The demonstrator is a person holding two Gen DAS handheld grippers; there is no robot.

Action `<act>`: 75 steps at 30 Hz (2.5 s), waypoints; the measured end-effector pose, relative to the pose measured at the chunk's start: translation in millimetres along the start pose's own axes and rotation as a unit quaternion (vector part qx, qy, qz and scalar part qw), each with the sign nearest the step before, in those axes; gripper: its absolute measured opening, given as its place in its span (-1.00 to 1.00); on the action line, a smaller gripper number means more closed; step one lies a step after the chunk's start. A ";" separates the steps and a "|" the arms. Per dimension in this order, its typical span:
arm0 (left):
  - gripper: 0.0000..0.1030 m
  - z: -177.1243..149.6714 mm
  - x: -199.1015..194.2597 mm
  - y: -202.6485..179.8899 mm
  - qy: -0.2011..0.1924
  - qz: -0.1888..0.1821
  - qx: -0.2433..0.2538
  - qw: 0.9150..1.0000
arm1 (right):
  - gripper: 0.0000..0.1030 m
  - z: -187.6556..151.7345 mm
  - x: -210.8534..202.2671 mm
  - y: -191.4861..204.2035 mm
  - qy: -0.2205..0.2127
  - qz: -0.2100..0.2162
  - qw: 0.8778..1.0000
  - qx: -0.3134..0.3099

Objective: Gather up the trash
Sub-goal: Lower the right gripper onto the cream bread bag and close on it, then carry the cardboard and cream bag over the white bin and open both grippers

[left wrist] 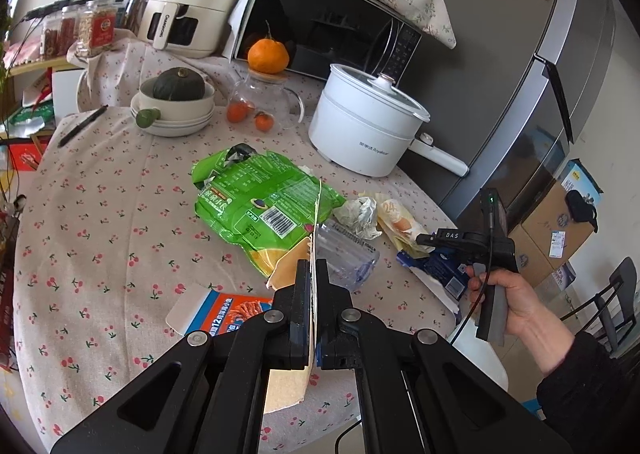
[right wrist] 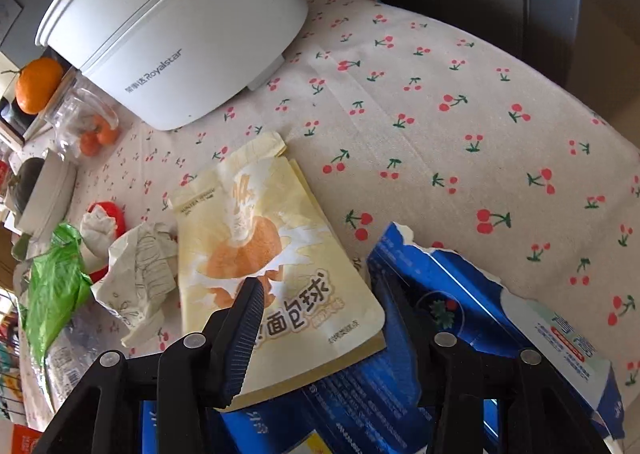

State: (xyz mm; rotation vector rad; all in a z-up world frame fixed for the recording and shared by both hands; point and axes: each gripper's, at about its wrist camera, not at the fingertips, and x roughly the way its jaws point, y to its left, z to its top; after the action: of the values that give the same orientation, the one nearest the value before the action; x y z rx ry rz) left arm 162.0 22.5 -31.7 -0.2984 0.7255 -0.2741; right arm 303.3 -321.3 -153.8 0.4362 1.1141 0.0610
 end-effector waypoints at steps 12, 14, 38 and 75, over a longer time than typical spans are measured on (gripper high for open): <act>-0.99 5.4 -23.8 -6.8 -0.035 -0.024 0.002 0.999 | -0.93 -3.9 -48.6 33.7 -0.058 0.023 0.993 -0.096; -0.99 6.3 -30.2 -8.0 -0.042 -0.031 0.000 0.999 | -0.95 -4.6 -68.7 38.8 -0.073 0.034 0.991 -0.103; -0.99 -27.7 -79.0 -122.4 -0.021 -0.174 0.101 0.979 | -0.96 -93.4 -270.3 23.9 -0.114 0.048 0.981 -0.148; 0.56 -117.4 50.9 -224.1 0.139 -0.169 0.190 0.957 | -0.94 -143.9 -269.1 -111.2 -0.007 -0.073 0.996 -0.043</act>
State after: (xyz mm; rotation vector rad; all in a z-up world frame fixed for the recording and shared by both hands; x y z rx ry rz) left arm 86.5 -221.9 -65.5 -0.0122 0.8796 -0.7827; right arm 37.6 -449.3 -17.7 0.2761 1.1229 -0.0227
